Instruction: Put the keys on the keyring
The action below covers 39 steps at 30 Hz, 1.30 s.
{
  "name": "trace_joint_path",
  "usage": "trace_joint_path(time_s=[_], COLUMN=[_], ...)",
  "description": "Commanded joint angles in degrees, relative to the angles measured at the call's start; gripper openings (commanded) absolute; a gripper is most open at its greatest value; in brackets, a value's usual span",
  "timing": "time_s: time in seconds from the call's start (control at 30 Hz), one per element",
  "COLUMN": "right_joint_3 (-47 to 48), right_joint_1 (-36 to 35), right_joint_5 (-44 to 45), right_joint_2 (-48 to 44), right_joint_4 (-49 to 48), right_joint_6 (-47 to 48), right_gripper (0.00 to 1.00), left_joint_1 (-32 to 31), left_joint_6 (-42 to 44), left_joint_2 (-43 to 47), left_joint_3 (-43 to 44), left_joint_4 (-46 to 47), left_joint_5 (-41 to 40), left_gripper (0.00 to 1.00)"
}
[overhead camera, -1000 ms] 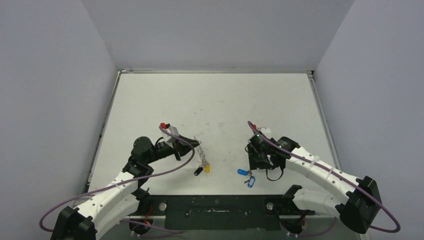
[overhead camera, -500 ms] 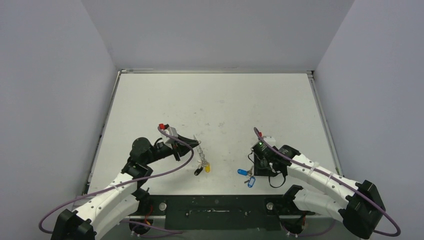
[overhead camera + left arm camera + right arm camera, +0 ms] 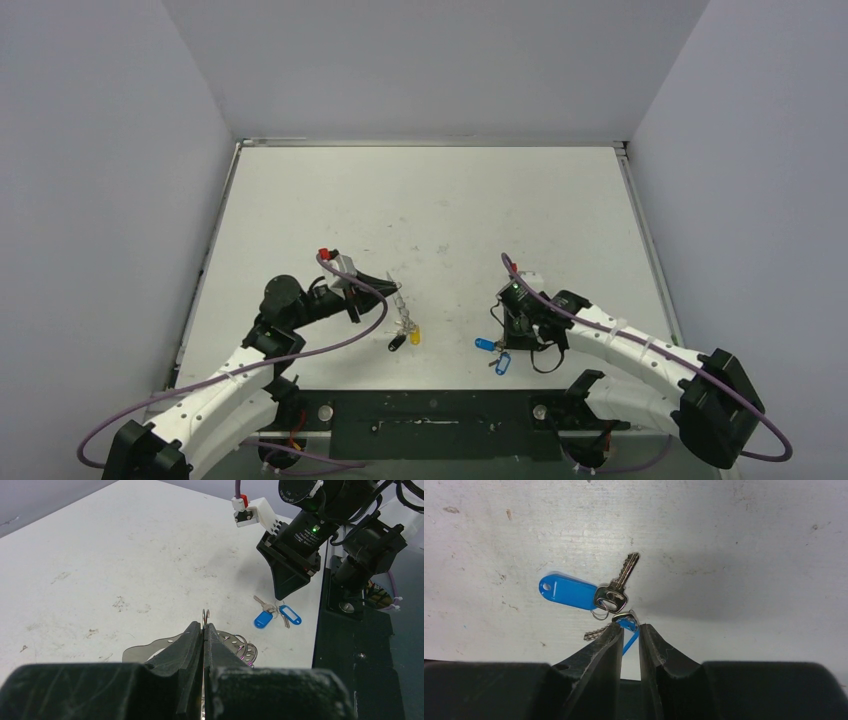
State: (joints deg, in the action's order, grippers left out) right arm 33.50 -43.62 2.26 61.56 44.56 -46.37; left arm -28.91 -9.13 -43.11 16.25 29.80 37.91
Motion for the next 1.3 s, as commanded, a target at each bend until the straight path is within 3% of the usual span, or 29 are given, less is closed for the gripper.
trace_joint_path(time_s=[0.0,0.2,0.53,0.8,1.0,1.27], right_joint_3=[-1.0,-0.97,-0.74,-1.6,-2.82,-2.36], right_joint_1=[-0.24,0.02,0.9,3.19,3.93,4.06], right_joint_5=[-0.24,0.03,-0.95,-3.94,-5.48,-6.1], right_joint_2=[0.41,2.95,2.72,1.96,2.2,2.0], right_joint_4=[-1.93,-1.82,-2.65,-3.36,-4.7,-4.91], right_joint_6=[-0.63,0.54,1.26,1.62,1.81,2.08], right_gripper=[0.21,0.22,0.05,0.18,0.18,0.0], left_joint_1=[-0.27,-0.27,-0.27,-0.27,-0.27,-0.27], left_joint_6=[1.12,1.42,1.72,2.51,2.71,3.28], left_joint_2=[1.09,1.36,2.14,2.91,2.94,3.45], left_joint_3=[1.94,2.04,1.9,2.11,2.38,2.98], left_joint_4=[1.24,0.72,0.25,-0.53,-0.59,-1.92], left_joint_5=[-0.12,-0.23,-0.65,-1.17,-1.1,-1.17], left_gripper=[0.0,0.0,0.0,0.0,0.0,0.0])
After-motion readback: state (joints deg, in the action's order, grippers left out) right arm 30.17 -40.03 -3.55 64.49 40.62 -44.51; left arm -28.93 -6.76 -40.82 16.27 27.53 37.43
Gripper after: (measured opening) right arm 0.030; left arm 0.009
